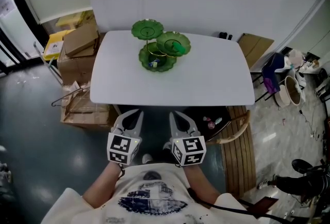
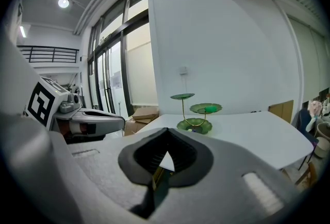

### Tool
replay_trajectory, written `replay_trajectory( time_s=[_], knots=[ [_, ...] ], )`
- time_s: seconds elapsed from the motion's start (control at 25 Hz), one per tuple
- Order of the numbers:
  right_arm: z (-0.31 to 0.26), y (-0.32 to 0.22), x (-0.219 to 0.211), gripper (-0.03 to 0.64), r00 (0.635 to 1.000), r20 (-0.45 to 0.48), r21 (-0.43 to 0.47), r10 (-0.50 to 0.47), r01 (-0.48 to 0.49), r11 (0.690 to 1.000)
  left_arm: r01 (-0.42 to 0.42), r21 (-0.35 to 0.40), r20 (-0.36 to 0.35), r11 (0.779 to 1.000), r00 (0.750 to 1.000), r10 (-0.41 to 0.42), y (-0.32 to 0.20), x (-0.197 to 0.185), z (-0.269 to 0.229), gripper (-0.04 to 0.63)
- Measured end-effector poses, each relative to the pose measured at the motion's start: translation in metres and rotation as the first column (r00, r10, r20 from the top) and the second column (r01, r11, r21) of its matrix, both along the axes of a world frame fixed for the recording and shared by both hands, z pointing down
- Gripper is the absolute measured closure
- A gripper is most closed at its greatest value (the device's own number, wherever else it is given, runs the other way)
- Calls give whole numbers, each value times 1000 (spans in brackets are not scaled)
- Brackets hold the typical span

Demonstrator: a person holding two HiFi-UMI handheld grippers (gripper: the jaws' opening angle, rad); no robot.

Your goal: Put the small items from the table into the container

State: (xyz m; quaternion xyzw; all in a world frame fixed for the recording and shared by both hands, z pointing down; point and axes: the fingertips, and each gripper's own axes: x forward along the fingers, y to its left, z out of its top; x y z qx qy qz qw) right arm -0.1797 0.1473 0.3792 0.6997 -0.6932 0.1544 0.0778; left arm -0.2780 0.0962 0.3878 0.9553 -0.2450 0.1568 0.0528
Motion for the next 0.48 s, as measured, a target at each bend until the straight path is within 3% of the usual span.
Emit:
replay_trajectory(
  time_s=[0.48],
  knots=[
    [0,-1,9,618,1000,7,1,10,-10,1000,-6,-2,-5,1000,1000,6,-3,10,1,606]
  ],
)
